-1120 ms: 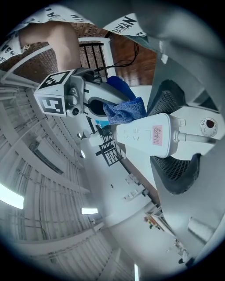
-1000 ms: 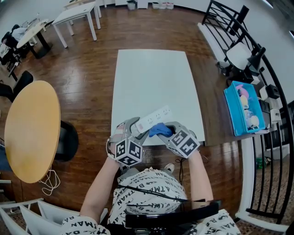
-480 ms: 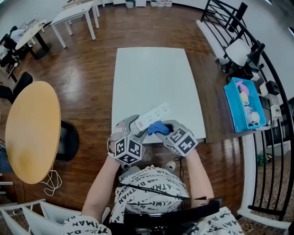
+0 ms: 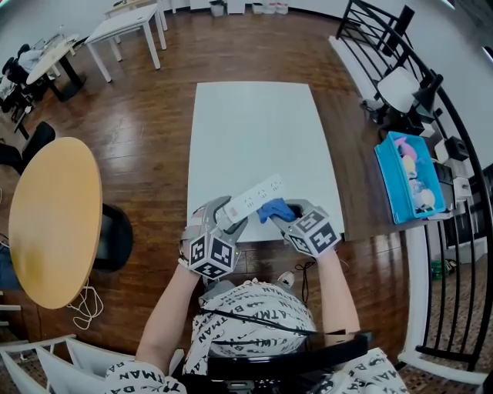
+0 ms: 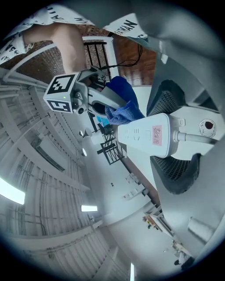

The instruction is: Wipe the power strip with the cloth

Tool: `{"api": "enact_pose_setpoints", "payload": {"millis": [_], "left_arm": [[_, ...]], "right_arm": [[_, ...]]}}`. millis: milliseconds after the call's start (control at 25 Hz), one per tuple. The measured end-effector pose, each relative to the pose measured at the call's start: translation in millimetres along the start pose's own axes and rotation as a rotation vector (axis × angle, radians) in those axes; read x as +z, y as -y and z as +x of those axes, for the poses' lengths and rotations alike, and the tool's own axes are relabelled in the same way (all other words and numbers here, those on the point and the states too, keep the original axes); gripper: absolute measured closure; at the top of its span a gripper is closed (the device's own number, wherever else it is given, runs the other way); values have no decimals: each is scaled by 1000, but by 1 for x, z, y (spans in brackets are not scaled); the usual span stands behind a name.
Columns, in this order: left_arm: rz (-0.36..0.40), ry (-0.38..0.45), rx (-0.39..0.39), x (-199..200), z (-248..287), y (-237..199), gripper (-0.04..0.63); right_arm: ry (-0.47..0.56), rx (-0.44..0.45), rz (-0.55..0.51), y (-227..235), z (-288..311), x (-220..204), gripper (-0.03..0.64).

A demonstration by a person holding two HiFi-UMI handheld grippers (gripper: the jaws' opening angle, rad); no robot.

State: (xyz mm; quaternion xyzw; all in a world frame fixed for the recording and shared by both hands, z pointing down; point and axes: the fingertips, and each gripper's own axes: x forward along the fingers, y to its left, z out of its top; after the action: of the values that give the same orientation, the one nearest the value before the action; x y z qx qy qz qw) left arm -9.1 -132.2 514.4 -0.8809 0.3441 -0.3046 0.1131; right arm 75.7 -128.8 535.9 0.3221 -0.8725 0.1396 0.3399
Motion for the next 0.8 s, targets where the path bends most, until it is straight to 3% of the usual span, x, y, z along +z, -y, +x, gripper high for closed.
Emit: {"api": "enact_pose_setpoints", "payload": {"millis": [480, 800], "left_arm": [[47, 22, -45, -2, -12, 12, 313], [118, 30, -118, -2, -14, 36, 313]], "right_arm": [[-40, -118, 52, 53, -27, -29, 480], [-68, -159, 49, 73, -36, -36, 480]]}}
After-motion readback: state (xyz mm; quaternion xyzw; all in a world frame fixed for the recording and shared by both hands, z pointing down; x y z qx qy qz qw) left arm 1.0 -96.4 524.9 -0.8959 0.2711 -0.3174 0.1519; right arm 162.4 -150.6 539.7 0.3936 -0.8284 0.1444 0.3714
